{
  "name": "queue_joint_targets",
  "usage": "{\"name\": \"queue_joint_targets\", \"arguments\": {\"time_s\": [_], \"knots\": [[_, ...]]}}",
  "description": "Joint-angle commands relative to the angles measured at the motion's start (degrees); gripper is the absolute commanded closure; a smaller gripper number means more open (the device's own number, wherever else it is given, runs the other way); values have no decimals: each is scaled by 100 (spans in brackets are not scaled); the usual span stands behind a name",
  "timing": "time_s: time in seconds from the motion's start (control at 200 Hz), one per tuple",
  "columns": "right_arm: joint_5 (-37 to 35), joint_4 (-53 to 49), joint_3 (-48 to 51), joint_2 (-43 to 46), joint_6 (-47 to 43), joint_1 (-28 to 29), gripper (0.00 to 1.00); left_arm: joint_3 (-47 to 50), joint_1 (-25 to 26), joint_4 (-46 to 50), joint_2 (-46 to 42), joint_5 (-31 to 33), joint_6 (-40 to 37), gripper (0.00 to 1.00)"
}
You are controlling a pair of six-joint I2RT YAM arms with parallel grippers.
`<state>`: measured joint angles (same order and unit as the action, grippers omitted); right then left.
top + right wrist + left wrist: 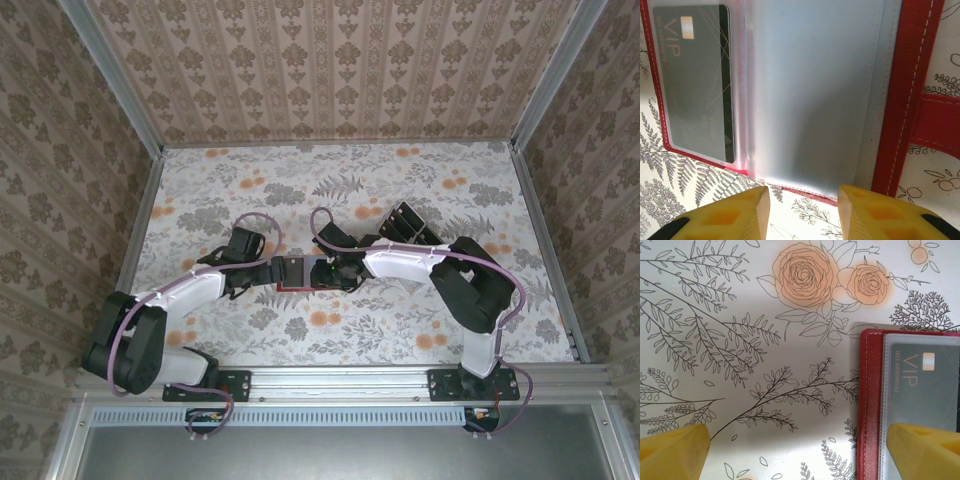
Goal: Put the credit cards into the card holder
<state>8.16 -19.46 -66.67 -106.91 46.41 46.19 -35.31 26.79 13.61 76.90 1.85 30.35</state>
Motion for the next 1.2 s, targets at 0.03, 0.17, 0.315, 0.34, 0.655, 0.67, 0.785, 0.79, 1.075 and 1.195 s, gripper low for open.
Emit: {"name": "queue_joint_targets", "arguments": {"time_s": [0.03,0.17,0.315,0.34,0.655,0.67,0.785,0.79,1.075,1.195], "knots": [[58,-8,-138,-133,-87,-33,58,59,-34,-51,53,-71,-86,0],[247,151,-227,-287,-122,-32,57,59,-33,-54,70,-109,-73,0],[440,317,-299,-320,-212,-44,57,61,-34,-34,53,-106,-48,0],[448,319,-310,-311,-233,-45,57,59,-35,-33,53,-106,-47,0],[596,543,-355,-375,-169,-165,57,25,-38,-5,82,-97,-25,0],[606,547,-363,-382,-170,-178,57,24,-35,0,87,-100,-29,0],[591,577,-370,-385,-181,-196,57,25,-34,10,88,-91,-20,0],[591,581,-371,-384,-183,-197,57,24,-33,10,88,-89,-20,0],[520,294,-608,-275,-563,-490,57,44,-31,3,39,-123,-28,0],[520,70,-881,-379,-783,-600,57,43,65,3,22,-106,27,0]]}}
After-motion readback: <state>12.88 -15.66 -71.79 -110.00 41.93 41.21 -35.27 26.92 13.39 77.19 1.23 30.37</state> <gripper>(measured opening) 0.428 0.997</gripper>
